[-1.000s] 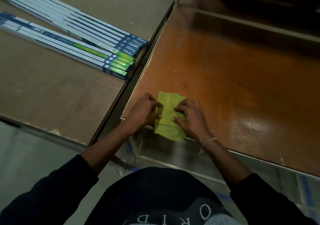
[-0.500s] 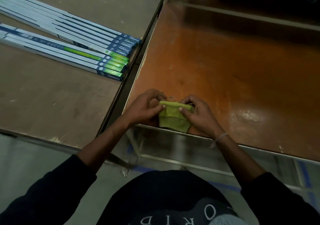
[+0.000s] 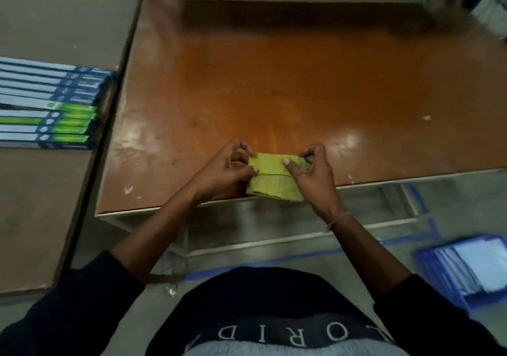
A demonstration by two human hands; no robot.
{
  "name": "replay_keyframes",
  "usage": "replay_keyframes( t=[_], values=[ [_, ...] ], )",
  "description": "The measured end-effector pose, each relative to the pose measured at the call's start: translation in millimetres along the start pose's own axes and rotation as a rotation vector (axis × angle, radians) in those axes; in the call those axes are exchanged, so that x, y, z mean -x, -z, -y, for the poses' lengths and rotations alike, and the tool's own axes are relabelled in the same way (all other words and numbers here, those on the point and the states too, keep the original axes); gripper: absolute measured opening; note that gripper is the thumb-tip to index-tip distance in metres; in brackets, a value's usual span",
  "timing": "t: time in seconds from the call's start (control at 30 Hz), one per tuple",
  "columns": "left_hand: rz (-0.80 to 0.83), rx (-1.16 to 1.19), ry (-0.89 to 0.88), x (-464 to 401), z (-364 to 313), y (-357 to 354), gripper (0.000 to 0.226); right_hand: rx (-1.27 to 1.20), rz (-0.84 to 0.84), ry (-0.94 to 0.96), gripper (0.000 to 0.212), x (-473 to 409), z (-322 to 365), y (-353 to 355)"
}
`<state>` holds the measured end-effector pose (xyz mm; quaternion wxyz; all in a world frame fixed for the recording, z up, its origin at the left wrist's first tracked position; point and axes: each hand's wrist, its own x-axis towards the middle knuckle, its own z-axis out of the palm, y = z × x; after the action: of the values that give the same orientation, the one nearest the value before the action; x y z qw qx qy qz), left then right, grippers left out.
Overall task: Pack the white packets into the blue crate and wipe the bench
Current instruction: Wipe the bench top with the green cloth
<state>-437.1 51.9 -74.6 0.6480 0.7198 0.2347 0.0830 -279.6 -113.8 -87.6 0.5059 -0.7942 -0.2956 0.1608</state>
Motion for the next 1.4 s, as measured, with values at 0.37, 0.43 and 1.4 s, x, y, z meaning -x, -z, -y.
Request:
replay_keyframes(
  t=[0.37,0.43,1.4],
  values=[
    [0.155,-0.102,-0.052,-93,-45,-204,0.018,-0.146,-0.108,-0.074,0.028,16,-101,198],
    [0.184,-0.129,-0.085,-108,-52,-236,0.019,-0.169,-0.163,-0.105,0.029,18,-115,226],
    [0.640,-0.233,-0.298,-393,-131,-547,0.011,-0.284,-0.665,-0.436,0.030,-90,-259,511]
  ],
)
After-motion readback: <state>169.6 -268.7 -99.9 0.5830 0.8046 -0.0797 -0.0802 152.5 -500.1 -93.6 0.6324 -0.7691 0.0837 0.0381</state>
